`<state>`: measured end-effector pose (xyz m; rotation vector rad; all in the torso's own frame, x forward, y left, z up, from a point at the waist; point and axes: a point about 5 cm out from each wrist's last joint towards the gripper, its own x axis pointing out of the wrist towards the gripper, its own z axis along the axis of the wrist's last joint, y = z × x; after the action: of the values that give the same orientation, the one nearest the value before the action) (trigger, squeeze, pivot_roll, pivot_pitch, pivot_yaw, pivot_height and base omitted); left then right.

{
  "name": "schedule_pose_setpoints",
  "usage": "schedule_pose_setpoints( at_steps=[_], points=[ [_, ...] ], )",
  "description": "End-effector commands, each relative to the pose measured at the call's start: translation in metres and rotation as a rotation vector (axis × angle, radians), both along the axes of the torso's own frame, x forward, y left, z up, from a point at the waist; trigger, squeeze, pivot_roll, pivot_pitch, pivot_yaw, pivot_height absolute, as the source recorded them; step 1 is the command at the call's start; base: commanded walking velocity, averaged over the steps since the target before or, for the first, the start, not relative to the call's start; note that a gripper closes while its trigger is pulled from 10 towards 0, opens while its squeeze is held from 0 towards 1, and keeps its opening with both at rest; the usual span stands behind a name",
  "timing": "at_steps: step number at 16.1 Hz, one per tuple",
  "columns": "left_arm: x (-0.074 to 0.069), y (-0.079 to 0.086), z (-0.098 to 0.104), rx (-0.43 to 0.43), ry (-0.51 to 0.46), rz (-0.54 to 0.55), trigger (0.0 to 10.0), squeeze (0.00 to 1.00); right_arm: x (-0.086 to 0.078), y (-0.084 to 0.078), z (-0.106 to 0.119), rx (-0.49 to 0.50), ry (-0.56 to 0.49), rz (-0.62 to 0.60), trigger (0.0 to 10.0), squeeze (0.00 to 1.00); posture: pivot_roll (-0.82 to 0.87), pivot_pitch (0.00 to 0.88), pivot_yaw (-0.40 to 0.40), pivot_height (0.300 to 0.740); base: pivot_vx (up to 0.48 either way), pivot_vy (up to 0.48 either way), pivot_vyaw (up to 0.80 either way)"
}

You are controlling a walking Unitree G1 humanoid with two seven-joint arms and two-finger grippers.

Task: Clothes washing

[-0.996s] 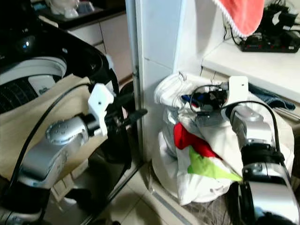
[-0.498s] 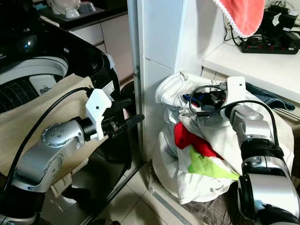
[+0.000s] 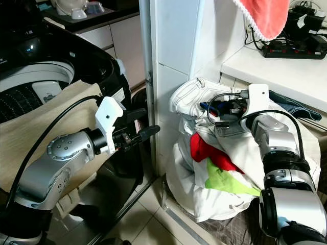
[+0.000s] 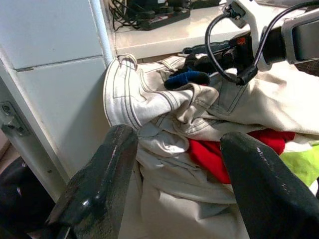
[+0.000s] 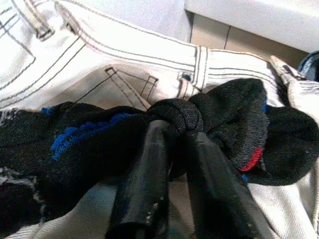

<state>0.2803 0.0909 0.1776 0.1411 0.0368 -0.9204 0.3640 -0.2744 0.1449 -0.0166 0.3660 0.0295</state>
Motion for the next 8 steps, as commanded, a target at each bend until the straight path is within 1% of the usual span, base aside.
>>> schedule_pose_setpoints(
  at_steps=[1,3,5,6,8],
  points=[
    [0.002,0.001,0.006,0.005,-0.021,0.011,10.0,0.0,-0.002,-0.004,-0.001,0.029,0.011,-0.014,0.0,0.0,-0.03,0.0,0.044,0.74,0.0,0.0,0.0],
    [0.001,0.0,0.006,-0.009,-0.01,0.002,10.0,0.0,-0.003,-0.006,0.0,0.073,0.002,-0.02,0.0,0.0,-0.04,0.0,0.046,0.74,0.0,0.0,0.0],
    [0.002,-0.002,0.008,-0.025,-0.013,0.006,10.0,0.0,-0.005,-0.011,0.007,0.142,-0.027,-0.037,0.0,0.0,-0.04,0.0,0.045,0.74,0.0,0.0,0.0],
    [0.004,-0.003,0.012,-0.051,-0.022,0.017,10.0,1.0,-0.006,-0.013,0.015,0.175,-0.057,-0.03,0.0,0.0,-0.04,0.0,0.043,0.74,0.0,0.0,0.0],
    [0.005,-0.005,0.019,-0.073,-0.045,0.012,10.0,1.0,-0.01,-0.015,0.032,0.221,-0.111,0.014,0.0,0.0,-0.04,0.0,0.037,0.74,0.0,0.0,0.0]
  ],
)
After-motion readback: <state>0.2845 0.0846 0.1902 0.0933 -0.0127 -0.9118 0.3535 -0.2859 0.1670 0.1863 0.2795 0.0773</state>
